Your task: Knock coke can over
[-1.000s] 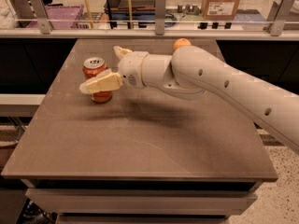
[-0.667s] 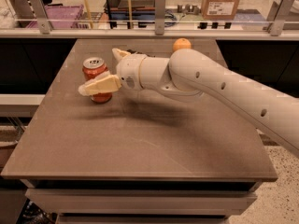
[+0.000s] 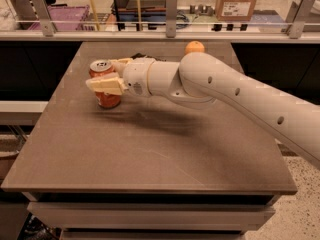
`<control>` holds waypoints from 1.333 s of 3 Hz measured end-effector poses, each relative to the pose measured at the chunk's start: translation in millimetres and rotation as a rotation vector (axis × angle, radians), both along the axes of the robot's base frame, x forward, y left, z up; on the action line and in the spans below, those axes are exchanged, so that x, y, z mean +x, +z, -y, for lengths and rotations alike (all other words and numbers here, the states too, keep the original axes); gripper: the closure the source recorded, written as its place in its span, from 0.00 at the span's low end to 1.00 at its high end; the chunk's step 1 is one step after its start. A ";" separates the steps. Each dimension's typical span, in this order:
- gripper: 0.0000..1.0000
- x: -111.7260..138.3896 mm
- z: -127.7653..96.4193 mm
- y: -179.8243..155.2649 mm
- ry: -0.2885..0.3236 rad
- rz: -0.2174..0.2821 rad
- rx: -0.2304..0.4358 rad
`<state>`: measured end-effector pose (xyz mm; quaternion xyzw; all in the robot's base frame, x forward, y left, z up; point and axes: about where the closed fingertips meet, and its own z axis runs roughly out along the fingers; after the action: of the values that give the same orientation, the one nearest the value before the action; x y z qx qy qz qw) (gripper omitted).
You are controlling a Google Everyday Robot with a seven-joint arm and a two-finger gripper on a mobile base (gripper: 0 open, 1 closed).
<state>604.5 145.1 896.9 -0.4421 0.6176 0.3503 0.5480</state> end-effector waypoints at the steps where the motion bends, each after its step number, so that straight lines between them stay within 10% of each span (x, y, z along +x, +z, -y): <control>1: 0.69 -1.0 -2.2 0.4 0.004 0.000 0.000; 2: 0.92 -2.1 -4.4 0.8 0.008 0.001 0.000; 4: 1.00 -2.9 -6.1 1.1 0.011 0.001 0.000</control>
Offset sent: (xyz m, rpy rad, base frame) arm -0.0010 0.0020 0.0004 0.0001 -0.0004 0.0036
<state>601.6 151.2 897.9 -0.4456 0.6148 0.3530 0.5466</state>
